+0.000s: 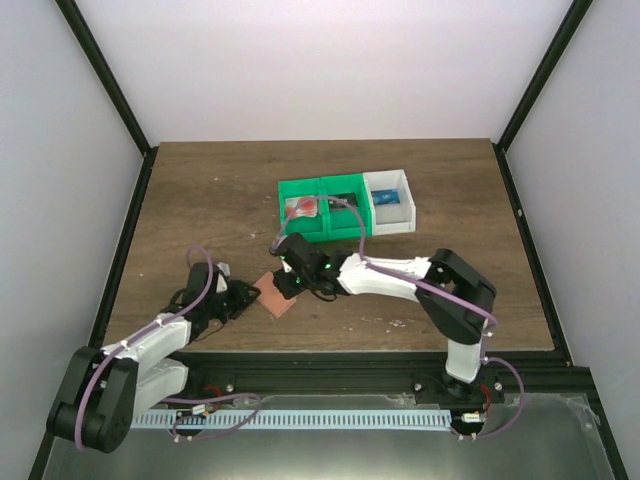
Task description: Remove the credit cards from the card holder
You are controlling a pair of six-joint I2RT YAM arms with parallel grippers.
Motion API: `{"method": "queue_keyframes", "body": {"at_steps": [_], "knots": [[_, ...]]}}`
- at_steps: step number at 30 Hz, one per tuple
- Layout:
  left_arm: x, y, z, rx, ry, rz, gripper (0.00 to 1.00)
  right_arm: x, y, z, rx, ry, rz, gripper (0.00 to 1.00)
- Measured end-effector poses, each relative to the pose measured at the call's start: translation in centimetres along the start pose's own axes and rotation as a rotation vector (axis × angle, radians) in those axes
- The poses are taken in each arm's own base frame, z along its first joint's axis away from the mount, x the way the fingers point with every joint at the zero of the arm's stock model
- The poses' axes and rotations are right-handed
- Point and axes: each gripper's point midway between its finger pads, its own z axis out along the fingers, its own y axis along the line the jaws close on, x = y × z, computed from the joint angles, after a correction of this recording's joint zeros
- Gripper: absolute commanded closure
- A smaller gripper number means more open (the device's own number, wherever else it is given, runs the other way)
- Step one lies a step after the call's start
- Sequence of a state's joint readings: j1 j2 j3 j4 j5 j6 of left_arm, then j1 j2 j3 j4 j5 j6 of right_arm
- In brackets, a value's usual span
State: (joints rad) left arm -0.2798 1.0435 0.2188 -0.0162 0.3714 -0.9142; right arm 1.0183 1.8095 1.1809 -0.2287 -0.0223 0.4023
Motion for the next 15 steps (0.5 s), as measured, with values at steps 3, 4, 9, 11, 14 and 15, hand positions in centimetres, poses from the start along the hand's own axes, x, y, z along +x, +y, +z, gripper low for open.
{"method": "queue_keyframes", "body": {"at_steps": [3,4,9,11,14,15], "knots": [[0.3,0.0,0.3,0.023,0.011,0.003,0.64,0.5,0.2,1.5,0.0,0.026,-0.032,0.66],[0.4,0.0,0.3,0.03,0.011,0.005,0.64,0.7,0.1,1.9,0.0,0.033,-0.037,0.66],[0.4,-0.4,0.7,0.061,0.016,0.011,0.64,0.9,0.2,3.0,0.002,0.049,-0.06,0.66],[0.4,-0.5,0.8,0.067,0.019,0.012,0.64,0.7,0.4,3.1,0.0,0.045,-0.066,0.66],[0.4,-0.5,0.9,0.075,0.02,0.015,0.65,0.9,0.6,3.7,0.0,0.055,-0.079,0.66],[0.4,-0.5,0.9,0.077,0.019,0.016,0.65,1.0,0.5,3.9,0.001,0.058,-0.081,0.66]]}}
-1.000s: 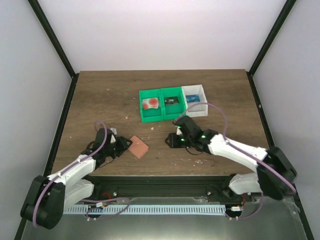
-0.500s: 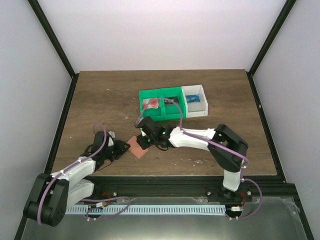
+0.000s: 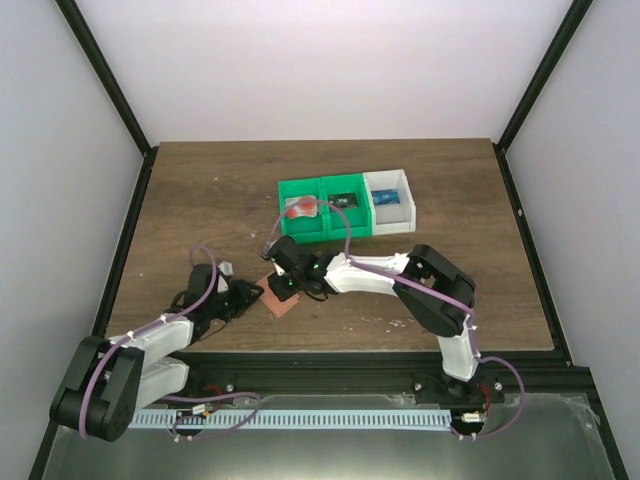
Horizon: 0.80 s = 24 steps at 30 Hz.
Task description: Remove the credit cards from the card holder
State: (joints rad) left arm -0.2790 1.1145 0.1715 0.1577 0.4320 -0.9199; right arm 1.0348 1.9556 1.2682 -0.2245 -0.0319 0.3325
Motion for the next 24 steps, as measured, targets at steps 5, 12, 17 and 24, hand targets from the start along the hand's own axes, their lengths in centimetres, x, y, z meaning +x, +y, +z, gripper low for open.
{"method": "queue_keyframes", "body": {"at_steps": [5,12,17,24], "knots": [[0.0,0.0,0.0,0.005,-0.004,0.003,0.65,0.6,-0.2,0.5,0.02,0.021,-0.004,0.65],[0.0,0.0,0.0,0.006,-0.003,0.003,0.65,1.1,-0.3,0.4,0.078,0.03,-0.029,0.64],[0.0,0.0,0.0,0.01,-0.006,0.004,0.65,1.4,-0.1,0.3,0.106,0.031,-0.044,0.67],[0.1,-0.1,0.0,0.015,0.002,0.006,0.65,1.4,-0.4,0.3,0.124,0.028,-0.046,0.87]]}}
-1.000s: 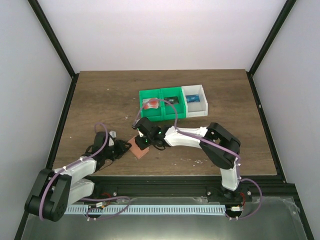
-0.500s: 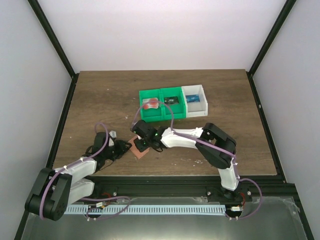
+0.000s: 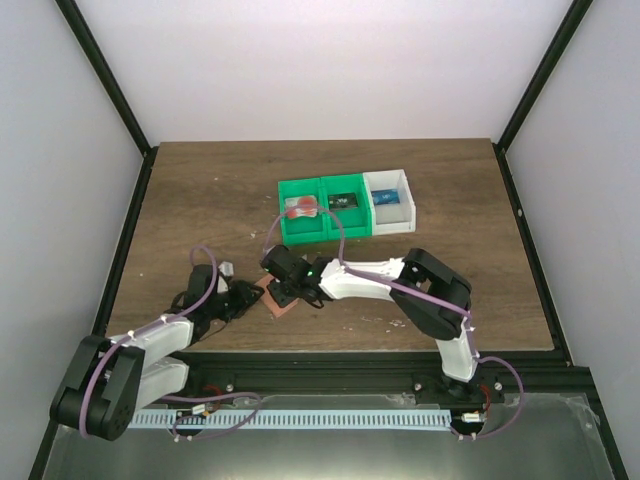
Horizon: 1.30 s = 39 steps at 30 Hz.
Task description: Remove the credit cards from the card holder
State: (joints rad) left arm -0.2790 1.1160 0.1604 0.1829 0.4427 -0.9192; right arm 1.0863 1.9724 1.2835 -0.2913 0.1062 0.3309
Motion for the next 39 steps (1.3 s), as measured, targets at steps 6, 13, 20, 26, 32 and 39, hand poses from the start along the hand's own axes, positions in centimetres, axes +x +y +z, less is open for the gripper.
{"method": "queue_keyframes", "body": {"at_steps": [6,13,20,26,32,39], "knots": [[0.4,-0.2,0.1,0.014,0.028,0.008,0.65,-0.2,-0.1,-0.1,0.014,-0.013,0.008,0.99],[0.6,-0.3,0.3,0.025,0.044,0.018,0.65,0.1,-0.2,-0.6,0.009,-0.019,0.04,1.0],[0.9,-0.5,0.6,0.043,0.076,0.032,0.68,1.9,-0.6,-1.9,-0.012,-0.012,0.086,1.0],[1.6,-1.1,1.0,0.085,0.122,0.054,0.67,3.5,-0.3,-3.5,-0.083,-0.025,0.162,1.0],[2.8,-1.5,1.2,0.12,0.177,0.068,0.69,3.6,0.2,-4.7,-0.143,-0.061,0.273,0.99],[3.6,-1.5,1.4,0.129,0.208,0.082,0.77,2.5,0.5,-6.5,-0.2,-0.136,0.379,0.99]]}}
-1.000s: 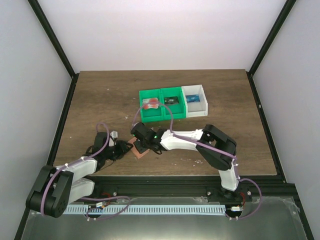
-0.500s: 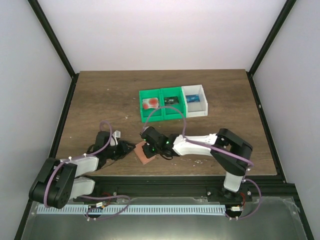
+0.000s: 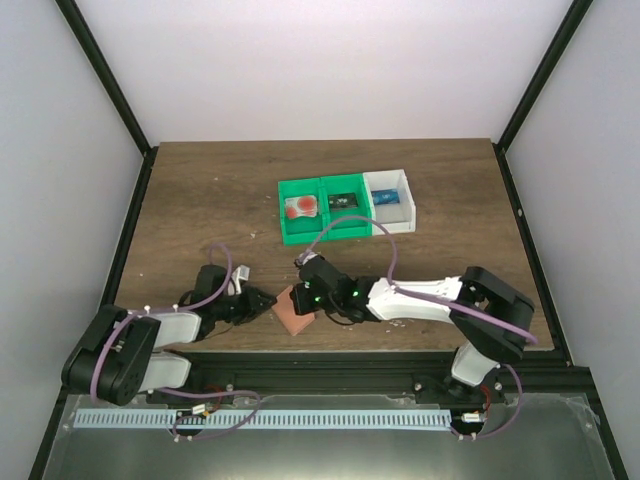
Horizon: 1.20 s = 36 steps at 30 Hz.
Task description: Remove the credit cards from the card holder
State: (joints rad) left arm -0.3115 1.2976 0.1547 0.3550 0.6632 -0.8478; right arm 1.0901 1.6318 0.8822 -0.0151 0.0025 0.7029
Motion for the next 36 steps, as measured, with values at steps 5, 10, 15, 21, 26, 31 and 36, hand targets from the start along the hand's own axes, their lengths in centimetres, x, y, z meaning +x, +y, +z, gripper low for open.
{"method": "queue_keyframes", "body": {"at_steps": [5,10,15,21,26,31,36], "knots": [[0.3,-0.1,0.1,0.009,0.013,0.009,0.68,0.0,-0.3,-0.7,-0.003,-0.022,0.037,1.0],[0.4,-0.7,-0.3,0.023,0.013,0.028,0.53,-0.8,-0.7,-2.6,0.008,-0.08,0.052,1.0],[0.4,-2.3,-1.3,0.052,-0.008,0.076,0.39,-1.0,-2.4,-5.1,0.033,-0.135,0.093,0.99],[-0.6,-5.3,-2.8,0.089,-0.061,0.173,0.31,-1.5,-3.3,-7.9,0.026,-0.182,0.146,1.0],[-0.8,-6.2,-3.2,0.103,-0.068,0.183,0.28,-2.5,-1.7,-9.4,-0.054,-0.216,0.165,1.0],[0.0,-5.6,-2.9,0.11,-0.036,0.141,0.34,-2.1,-1.2,-8.7,-0.081,-0.185,0.172,1.0],[0.4,-4.8,-2.3,0.091,-0.001,0.114,0.39,-2.0,-1.6,-8.6,-0.06,-0.184,0.179,1.0]]}}
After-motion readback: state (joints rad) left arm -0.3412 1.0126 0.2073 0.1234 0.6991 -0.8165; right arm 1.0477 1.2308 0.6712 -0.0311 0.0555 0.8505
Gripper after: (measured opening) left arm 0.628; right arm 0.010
